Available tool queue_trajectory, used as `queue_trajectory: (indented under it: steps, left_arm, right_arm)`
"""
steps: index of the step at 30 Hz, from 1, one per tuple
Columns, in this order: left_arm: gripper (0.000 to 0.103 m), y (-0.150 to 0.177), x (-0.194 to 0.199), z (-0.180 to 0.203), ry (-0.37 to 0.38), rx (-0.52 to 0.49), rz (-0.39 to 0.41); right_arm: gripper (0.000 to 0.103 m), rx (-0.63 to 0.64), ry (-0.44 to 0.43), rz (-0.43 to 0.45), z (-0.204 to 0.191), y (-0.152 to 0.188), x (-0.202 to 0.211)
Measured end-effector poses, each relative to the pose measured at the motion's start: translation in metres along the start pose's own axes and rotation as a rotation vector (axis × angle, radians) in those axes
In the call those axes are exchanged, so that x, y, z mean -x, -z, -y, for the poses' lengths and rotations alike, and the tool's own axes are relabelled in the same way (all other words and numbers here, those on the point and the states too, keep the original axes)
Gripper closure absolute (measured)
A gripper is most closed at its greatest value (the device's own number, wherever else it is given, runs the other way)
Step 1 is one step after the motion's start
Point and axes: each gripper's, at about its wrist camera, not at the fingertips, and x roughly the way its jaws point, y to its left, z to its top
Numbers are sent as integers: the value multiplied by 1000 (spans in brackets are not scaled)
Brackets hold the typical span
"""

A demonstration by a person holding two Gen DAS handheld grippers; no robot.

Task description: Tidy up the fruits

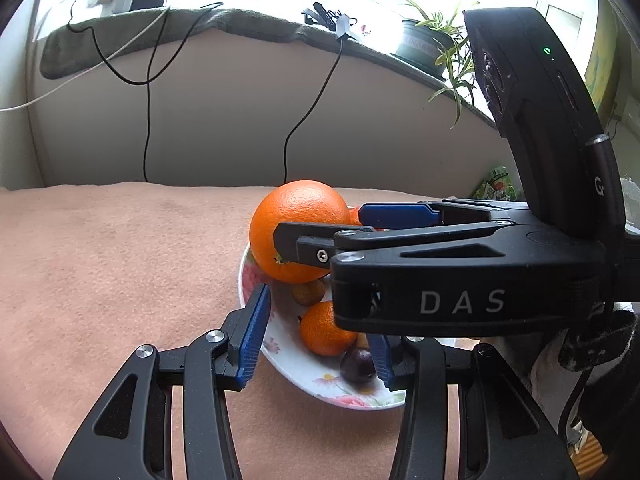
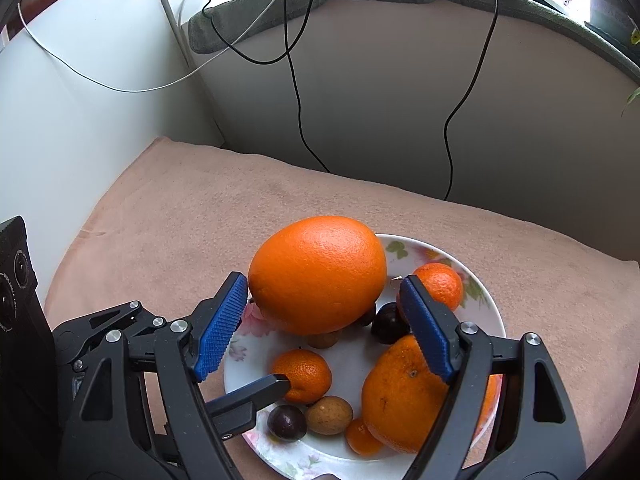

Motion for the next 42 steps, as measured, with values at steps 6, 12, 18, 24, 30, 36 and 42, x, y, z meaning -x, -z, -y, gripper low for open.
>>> queue_trajectory:
  steps: [6,12,18,24,30,36,42]
  left_arm:
    - [58,7,13,7,-9,-26,13]
    - [54,13,30,12,-19,-44,33]
    - [43,21,52,16,-37,-64,57]
    - [32,27,74,17,-65,-63,86]
    - [27,35,97,20,-93,-68,116]
    - [26,42,109,23,-134,-68,126]
    - [26,50,115,26,-156,-59,125]
  right_arm:
    - [22,1,-1,29,-2,7,18]
    - [22,8,1,73,-7,17,42]
    - [22,10,15,150,-18,35,73]
    - [11,-51,40,243,-20,63,106]
    - [10,-96,120,304,-19,89,131]
    - [9,-165,198,334,-5,116,146]
    - [9,-205,274,343,7,137,158]
